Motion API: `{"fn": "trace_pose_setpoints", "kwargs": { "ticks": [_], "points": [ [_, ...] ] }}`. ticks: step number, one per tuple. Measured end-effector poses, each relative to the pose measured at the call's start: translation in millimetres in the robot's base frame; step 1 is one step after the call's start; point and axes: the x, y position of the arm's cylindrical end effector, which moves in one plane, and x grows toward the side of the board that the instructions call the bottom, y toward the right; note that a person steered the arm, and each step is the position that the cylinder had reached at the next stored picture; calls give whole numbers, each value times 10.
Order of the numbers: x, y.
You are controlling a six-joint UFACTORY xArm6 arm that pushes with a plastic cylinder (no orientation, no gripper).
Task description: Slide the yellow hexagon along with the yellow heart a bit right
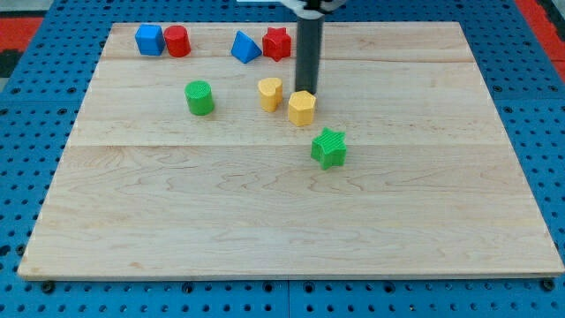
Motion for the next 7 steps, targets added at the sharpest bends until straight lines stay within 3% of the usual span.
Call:
{"fn": "trace_pose_setpoints", "kwargs": {
  "ticks": [1,2,3,4,5,6,7],
  "points": [
    [-217,-57],
    [-78,-396],
    [-43,-366],
    [-186,357],
    [482,757],
    [629,13],
    [629,-238]
  ]
}}
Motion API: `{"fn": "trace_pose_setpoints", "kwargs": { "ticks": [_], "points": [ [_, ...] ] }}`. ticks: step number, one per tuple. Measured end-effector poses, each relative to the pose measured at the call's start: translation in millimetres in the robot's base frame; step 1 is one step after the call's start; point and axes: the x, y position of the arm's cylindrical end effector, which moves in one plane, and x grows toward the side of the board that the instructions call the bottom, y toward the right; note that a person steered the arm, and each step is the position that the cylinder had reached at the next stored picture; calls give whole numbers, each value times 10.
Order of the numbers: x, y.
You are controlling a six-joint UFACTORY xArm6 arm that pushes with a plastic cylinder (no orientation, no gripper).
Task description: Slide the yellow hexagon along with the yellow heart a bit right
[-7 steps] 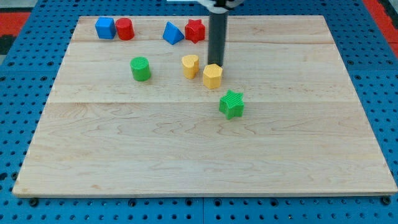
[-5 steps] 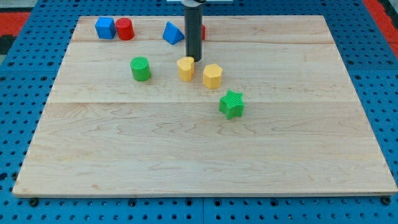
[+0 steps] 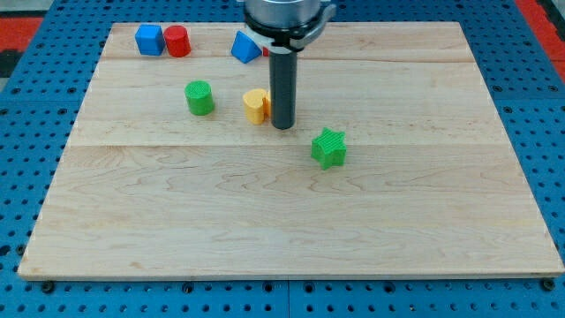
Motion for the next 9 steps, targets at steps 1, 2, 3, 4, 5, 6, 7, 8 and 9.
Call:
{"fn": "trace_pose_setpoints", "kwargs": {
  "ticks": [1,2,3,4,5,6,7,8,9],
  "points": [
    [-9,0],
    [-93,-35],
    [-172,-35],
    [-173,-31],
    [-251,311],
    [-388,882],
    [-768,1236],
    [-1136,708],
    [-663,237]
  ]
}}
